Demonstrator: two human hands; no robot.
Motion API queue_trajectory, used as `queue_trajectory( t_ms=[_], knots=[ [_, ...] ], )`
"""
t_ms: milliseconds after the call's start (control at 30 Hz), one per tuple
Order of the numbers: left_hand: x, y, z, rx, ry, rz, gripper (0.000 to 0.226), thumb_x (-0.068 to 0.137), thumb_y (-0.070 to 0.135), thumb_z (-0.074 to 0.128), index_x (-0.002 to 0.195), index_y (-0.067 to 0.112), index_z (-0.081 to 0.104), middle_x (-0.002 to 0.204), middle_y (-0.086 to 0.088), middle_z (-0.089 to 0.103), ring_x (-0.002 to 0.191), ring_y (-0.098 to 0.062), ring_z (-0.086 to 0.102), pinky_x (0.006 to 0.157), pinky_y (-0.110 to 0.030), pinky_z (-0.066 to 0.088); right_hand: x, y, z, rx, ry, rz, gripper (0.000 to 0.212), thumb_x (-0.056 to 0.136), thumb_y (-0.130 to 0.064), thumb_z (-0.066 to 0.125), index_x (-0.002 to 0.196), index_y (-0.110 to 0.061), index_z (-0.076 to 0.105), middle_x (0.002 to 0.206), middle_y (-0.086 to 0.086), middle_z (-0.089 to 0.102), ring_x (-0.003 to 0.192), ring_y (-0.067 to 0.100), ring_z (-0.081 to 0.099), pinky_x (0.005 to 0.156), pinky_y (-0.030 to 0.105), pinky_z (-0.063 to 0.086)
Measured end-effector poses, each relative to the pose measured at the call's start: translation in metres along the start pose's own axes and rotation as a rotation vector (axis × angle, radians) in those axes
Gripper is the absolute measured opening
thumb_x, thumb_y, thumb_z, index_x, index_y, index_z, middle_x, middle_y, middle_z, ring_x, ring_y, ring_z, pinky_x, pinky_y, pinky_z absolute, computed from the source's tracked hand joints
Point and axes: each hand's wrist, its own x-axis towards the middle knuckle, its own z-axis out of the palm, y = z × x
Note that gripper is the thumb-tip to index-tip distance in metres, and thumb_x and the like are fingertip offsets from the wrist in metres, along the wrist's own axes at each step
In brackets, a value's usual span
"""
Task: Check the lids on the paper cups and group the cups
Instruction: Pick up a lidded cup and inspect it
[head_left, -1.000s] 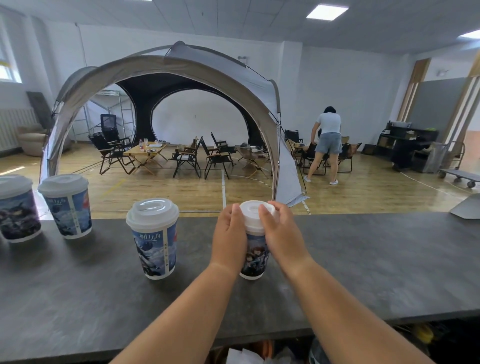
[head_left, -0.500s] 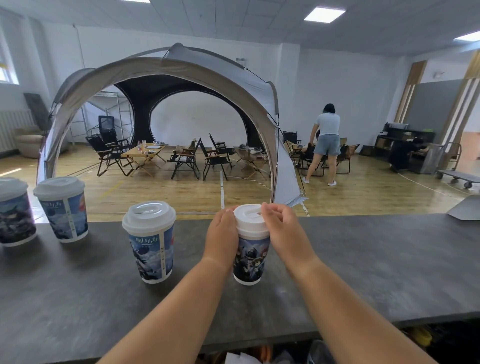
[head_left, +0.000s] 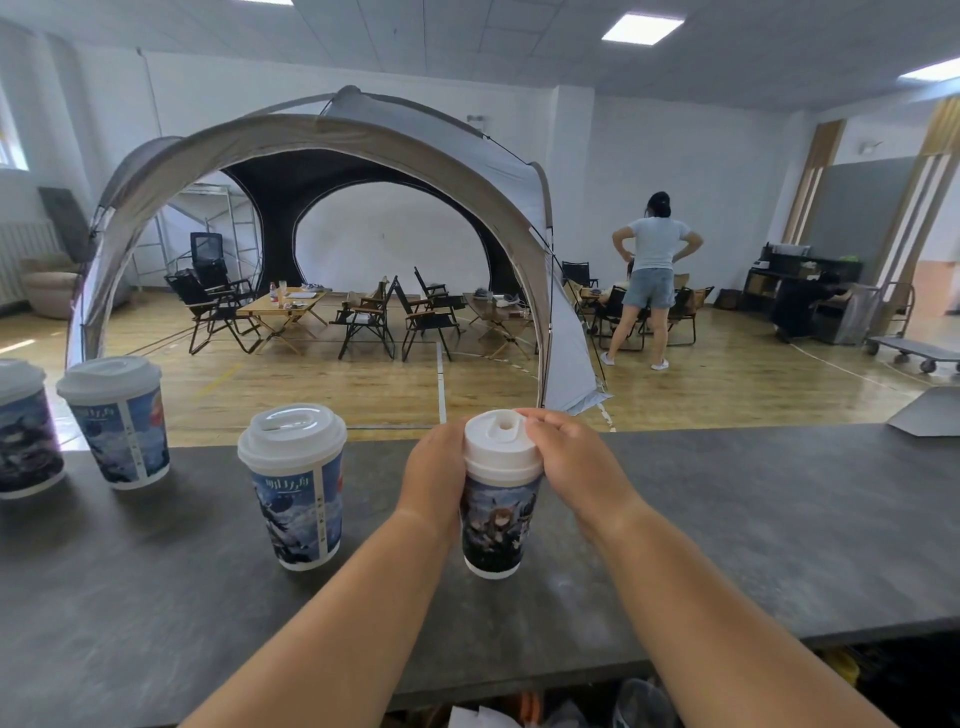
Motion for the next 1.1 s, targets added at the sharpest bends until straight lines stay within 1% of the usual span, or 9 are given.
queue_trajectory(
  t_ms=[100, 167, 333, 433, 500, 700, 867, 1000, 1100],
  knots=[
    [0.001, 0.001, 0.002, 0.019, -0.013, 0.003, 0.031, 0.084, 0.021, 0.049, 0.095, 0.004, 0.072, 0.1, -0.018, 0.072, 0.095, -0.034, 0.067, 0.09, -0.048, 0.052, 0.004, -0.003, -0.002, 0.019, -0.048, 0.059, 0.028, 0.1, -0.023, 0.042, 0.106, -0.028, 0.069, 0.114, -0.005, 0.069, 0.111, 0.015, 0.06, 0.1, 0.039, 0.048],
    [0.001, 0.0, 0.002, 0.023, 0.006, 0.028, 0.03, 0.086, 0.021, 0.047, 0.094, 0.008, 0.073, 0.101, -0.017, 0.072, 0.093, -0.031, 0.067, 0.085, -0.044, 0.052, 0.005, -0.004, -0.004, 0.015, -0.059, 0.069, 0.029, 0.101, -0.028, 0.041, 0.113, -0.026, 0.067, 0.119, -0.005, 0.066, 0.113, 0.015, 0.058, 0.103, 0.041, 0.046],
    [-0.005, -0.006, 0.002, -0.017, 0.016, 0.103, 0.024, 0.09, 0.017, 0.045, 0.086, 0.014, 0.069, 0.078, -0.001, 0.069, 0.072, -0.017, 0.063, 0.062, -0.029, 0.046, -0.01, 0.003, 0.002, 0.024, 0.03, 0.028, 0.029, 0.097, -0.043, 0.052, 0.117, -0.023, 0.049, 0.108, -0.009, 0.058, 0.101, 0.006, 0.055, 0.078, 0.025, 0.045],
    [-0.003, -0.003, 0.001, 0.011, -0.012, 0.119, 0.023, 0.085, 0.021, 0.05, 0.089, 0.013, 0.072, 0.088, -0.004, 0.071, 0.077, -0.019, 0.065, 0.066, -0.032, 0.049, -0.014, 0.005, 0.004, 0.009, 0.063, 0.002, 0.02, 0.097, -0.037, 0.054, 0.11, -0.022, 0.054, 0.101, -0.01, 0.06, 0.094, 0.005, 0.057, 0.07, 0.022, 0.044],
    [-0.001, 0.002, 0.0, 0.054, -0.056, 0.097, 0.023, 0.081, 0.021, 0.052, 0.084, 0.012, 0.072, 0.095, -0.008, 0.07, 0.082, -0.023, 0.063, 0.074, -0.038, 0.048, -0.011, 0.003, 0.001, 0.013, 0.061, 0.002, 0.013, 0.096, -0.032, 0.055, 0.104, -0.023, 0.061, 0.098, -0.01, 0.064, 0.093, 0.008, 0.06, 0.07, 0.022, 0.044],
    [0.006, 0.01, -0.004, 0.067, -0.14, -0.026, 0.026, 0.086, 0.02, 0.056, 0.099, 0.005, 0.073, 0.094, -0.011, 0.075, 0.082, -0.025, 0.066, 0.071, -0.032, 0.049, -0.004, 0.0, -0.003, 0.054, -0.018, 0.062, 0.017, 0.096, -0.023, 0.052, 0.093, -0.024, 0.068, 0.096, -0.002, 0.068, 0.089, 0.013, 0.06, 0.08, 0.032, 0.048],
    [0.006, 0.007, -0.003, 0.03, -0.168, -0.052, 0.023, 0.087, 0.019, 0.055, 0.09, 0.007, 0.075, 0.095, -0.014, 0.075, 0.088, -0.029, 0.067, 0.09, -0.041, 0.051, -0.001, 0.001, -0.003, 0.039, -0.014, 0.058, 0.023, 0.096, -0.022, 0.051, 0.103, -0.018, 0.072, 0.104, 0.003, 0.072, 0.103, 0.022, 0.064, 0.091, 0.039, 0.05],
    [0.006, 0.004, -0.003, 0.018, -0.121, -0.039, 0.028, 0.076, 0.025, 0.061, 0.092, 0.008, 0.076, 0.097, -0.012, 0.075, 0.103, -0.036, 0.067, 0.1, -0.05, 0.047, -0.014, 0.007, 0.0, 0.038, -0.015, -0.081, 0.028, 0.102, -0.04, 0.043, 0.118, -0.026, 0.061, 0.112, -0.016, 0.063, 0.104, -0.002, 0.058, 0.081, 0.006, 0.042],
    [0.006, 0.003, -0.004, 0.036, -0.091, -0.033, 0.025, 0.074, 0.026, 0.06, 0.086, 0.012, 0.078, 0.094, -0.01, 0.076, 0.098, -0.033, 0.068, 0.095, -0.044, 0.051, -0.024, 0.024, 0.0, 0.047, -0.016, -0.22, 0.061, 0.089, -0.063, 0.049, 0.139, -0.029, 0.043, 0.131, -0.012, 0.049, 0.118, -0.003, 0.049, 0.093, 0.012, 0.04]
  ],
)
